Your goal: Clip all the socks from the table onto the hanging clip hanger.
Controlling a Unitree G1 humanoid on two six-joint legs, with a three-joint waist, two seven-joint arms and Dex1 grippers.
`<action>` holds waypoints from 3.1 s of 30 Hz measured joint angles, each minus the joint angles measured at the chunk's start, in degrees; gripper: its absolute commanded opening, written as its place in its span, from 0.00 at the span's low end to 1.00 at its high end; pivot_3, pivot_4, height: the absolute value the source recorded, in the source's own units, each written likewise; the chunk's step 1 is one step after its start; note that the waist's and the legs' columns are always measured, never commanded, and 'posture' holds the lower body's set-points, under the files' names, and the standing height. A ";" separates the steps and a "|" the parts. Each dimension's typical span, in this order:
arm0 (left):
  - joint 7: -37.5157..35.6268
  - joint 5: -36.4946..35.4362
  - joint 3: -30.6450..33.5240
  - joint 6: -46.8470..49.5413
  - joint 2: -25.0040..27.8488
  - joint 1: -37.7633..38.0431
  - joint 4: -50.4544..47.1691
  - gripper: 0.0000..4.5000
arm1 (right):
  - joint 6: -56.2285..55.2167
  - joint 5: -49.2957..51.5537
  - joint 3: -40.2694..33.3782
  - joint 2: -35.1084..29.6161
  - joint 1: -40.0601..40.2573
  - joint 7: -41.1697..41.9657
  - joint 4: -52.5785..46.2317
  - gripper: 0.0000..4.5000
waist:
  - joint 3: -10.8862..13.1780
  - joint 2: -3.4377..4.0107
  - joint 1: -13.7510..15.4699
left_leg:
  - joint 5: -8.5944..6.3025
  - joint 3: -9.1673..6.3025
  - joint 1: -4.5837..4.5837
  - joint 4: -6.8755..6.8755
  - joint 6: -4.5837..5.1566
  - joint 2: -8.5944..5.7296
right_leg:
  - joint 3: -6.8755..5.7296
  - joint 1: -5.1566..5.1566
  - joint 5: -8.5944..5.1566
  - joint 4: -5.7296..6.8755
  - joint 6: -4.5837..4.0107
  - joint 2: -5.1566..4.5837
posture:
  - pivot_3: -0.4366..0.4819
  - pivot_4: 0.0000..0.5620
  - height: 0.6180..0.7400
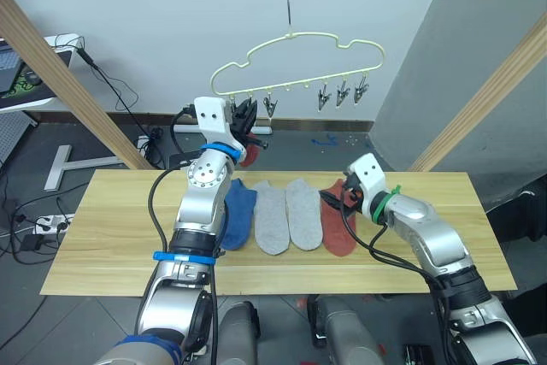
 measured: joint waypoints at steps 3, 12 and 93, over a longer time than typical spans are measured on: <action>0.04 0.00 -0.08 0.55 -0.19 0.28 -0.68 0.01 | -2.03 -1.80 -0.28 2.43 -0.54 -1.68 7.13 1.00 | 0.00 0.00 -0.12 | 0.00 -0.01 0.03 -0.01 0.00 0.02 | 0.00 0.00 0.00 0.06 0.00 0.04 | 0.41 0.49 1.00; -0.03 -0.03 -0.03 1.32 -0.05 0.41 -1.06 0.01 | -5.39 -2.46 -2.00 7.89 -2.18 -2.33 16.48 1.00 | 0.00 0.00 -0.14 | 0.00 -0.01 0.05 0.02 0.00 0.01 | 0.02 0.04 0.00 0.06 0.00 0.01 | 0.42 0.49 1.00; -0.18 -41.73 13.93 43.67 -1.53 4.24 -19.12 0.69 | -12.35 -7.79 4.46 11.32 -7.96 9.92 -7.34 0.00 | -0.02 -0.01 0.48 | 0.11 -0.16 0.07 0.12 -0.19 -0.02 | -0.03 0.01 0.01 0.33 0.00 0.05 | 0.45 0.44 1.00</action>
